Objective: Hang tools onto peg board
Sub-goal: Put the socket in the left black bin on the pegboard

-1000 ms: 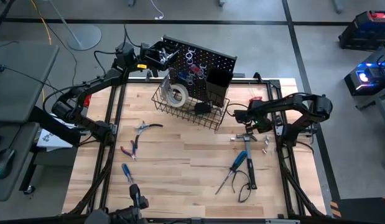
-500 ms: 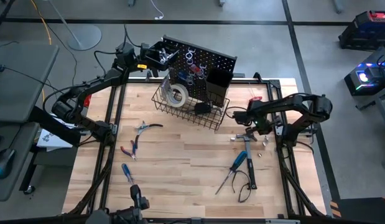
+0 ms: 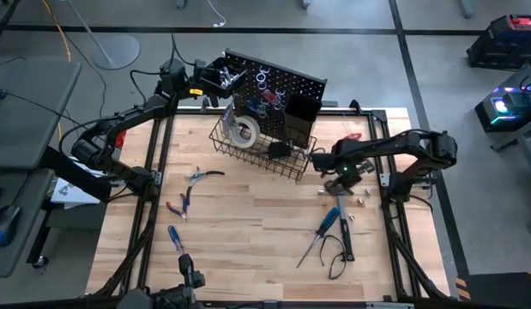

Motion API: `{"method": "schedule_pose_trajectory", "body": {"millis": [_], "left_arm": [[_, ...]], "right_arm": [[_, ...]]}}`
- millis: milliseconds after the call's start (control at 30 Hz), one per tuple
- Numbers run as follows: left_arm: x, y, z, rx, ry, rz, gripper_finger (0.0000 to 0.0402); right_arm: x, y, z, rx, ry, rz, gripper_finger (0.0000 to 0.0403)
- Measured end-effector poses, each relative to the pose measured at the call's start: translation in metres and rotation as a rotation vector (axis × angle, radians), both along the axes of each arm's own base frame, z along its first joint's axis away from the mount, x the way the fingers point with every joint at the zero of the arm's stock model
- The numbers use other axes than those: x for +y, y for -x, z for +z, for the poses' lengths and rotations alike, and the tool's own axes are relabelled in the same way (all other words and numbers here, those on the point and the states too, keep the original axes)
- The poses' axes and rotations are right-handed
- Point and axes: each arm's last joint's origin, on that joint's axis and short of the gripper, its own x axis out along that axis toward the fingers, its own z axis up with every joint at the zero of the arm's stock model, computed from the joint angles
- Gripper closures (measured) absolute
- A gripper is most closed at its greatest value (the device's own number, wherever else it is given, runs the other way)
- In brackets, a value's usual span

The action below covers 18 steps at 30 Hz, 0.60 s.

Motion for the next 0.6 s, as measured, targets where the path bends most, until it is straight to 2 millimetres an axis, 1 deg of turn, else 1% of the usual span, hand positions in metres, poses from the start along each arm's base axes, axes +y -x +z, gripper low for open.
{"method": "schedule_pose_trajectory", "body": {"millis": [100,167,200,267,333,433,533,600], "left_arm": [[0.0,0.0,0.0,0.0,0.0,0.0,0.0245],[0.0,0.0,0.0,0.0,0.0,0.0,0.0245],[0.0,0.0,0.0,0.0,0.0,0.0,0.0245],[0.0,0.0,0.0,-0.001,0.003,-0.001,0.0245],[0.0,0.0,0.0,-0.001,0.003,0.001,0.0245],[0.0,0.0,0.0,-0.001,0.003,-0.001,0.0245],[0.0,0.0,0.0,-0.001,0.003,0.001,0.0245],[0.0,0.0,0.0,-0.001,0.003,0.001,0.0245]], "right_arm": [[0.013,0.007,-0.006,0.032,-0.102,0.043,0.0403],[0.018,0.013,-0.013,0.063,-0.112,0.043,0.0403],[0.019,0.018,-0.016,0.098,-0.104,0.008,0.0403],[0.018,0.03,-0.023,0.187,-0.069,-0.089,0.0403],[0.018,0.039,-0.027,0.244,-0.053,-0.132,0.0403],[0.013,0.035,-0.027,0.22,0.002,-0.134,0.0403],[0.009,0.039,-0.029,0.229,0.031,-0.088,0.0403],[0.005,0.042,-0.031,0.247,0.061,-0.094,0.0403]]}}
